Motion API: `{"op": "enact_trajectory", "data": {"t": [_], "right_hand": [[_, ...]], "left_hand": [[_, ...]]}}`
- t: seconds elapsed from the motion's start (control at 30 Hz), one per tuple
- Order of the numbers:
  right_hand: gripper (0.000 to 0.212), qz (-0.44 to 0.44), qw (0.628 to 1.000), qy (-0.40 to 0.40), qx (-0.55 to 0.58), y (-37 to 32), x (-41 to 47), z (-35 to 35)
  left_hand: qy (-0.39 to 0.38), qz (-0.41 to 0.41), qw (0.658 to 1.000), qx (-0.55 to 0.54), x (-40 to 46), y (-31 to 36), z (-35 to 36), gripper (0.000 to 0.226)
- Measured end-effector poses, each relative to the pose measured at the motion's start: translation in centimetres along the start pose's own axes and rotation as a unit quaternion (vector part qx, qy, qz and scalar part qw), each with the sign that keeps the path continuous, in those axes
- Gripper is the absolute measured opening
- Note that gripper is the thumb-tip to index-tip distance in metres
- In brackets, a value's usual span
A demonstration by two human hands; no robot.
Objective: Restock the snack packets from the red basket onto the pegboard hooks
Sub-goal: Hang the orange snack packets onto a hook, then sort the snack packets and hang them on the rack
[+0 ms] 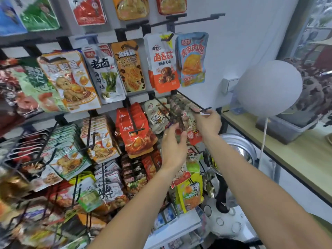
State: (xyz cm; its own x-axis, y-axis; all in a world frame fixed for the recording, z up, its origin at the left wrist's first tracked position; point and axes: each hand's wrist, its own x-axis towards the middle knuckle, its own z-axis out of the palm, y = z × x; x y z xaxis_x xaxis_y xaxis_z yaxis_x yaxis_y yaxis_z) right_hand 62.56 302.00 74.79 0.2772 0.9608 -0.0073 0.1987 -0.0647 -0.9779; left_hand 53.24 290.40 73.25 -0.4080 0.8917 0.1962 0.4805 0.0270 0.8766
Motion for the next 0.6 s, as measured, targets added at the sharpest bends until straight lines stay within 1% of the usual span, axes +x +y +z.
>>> {"op": "enact_trajectory", "data": {"t": [0.07, 0.13, 0.27, 0.33, 0.4, 0.47, 0.5, 0.6], "right_hand": [[0.047, -0.035, 0.999, 0.027, 0.009, 1.2, -1.9, -1.3], [0.046, -0.065, 0.997, 0.046, 0.006, 3.0, -4.6, -2.7], [0.034, -0.077, 0.997, 0.005, 0.012, 8.2, -13.5, -5.2], [0.029, -0.07, 0.997, -0.026, -0.013, 11.2, -18.5, -6.0], [0.025, -0.038, 0.997, -0.059, -0.037, 14.7, -23.3, -6.8], [0.018, 0.008, 0.994, -0.097, -0.053, 18.7, -28.5, -7.4], [0.018, 0.031, 0.992, -0.104, -0.067, 20.6, -31.0, -7.5], [0.029, 0.124, 0.98, -0.105, -0.111, 26.2, -39.2, -7.7]], "left_hand": [[-0.022, 0.051, 0.998, 0.03, -0.9, -0.9, -1.3, 0.045], [-0.048, 0.103, 0.992, 0.059, -2.4, -2.1, -2.6, 0.043], [-0.099, 0.176, 0.975, 0.091, -7.5, -5.8, -5.2, 0.039], [-0.12, 0.192, 0.968, 0.11, -10.7, -8.0, -6.7, 0.036], [-0.156, 0.193, 0.96, 0.128, -14.5, -10.7, -8.1, 0.036], [-0.22, 0.156, 0.952, 0.143, -18.9, -14.6, -9.3, 0.037], [-0.252, 0.129, 0.947, 0.154, -20.9, -16.7, -9.8, 0.038], [-0.335, 0.039, 0.924, 0.179, -27.5, -22.6, -11.5, 0.046]]}}
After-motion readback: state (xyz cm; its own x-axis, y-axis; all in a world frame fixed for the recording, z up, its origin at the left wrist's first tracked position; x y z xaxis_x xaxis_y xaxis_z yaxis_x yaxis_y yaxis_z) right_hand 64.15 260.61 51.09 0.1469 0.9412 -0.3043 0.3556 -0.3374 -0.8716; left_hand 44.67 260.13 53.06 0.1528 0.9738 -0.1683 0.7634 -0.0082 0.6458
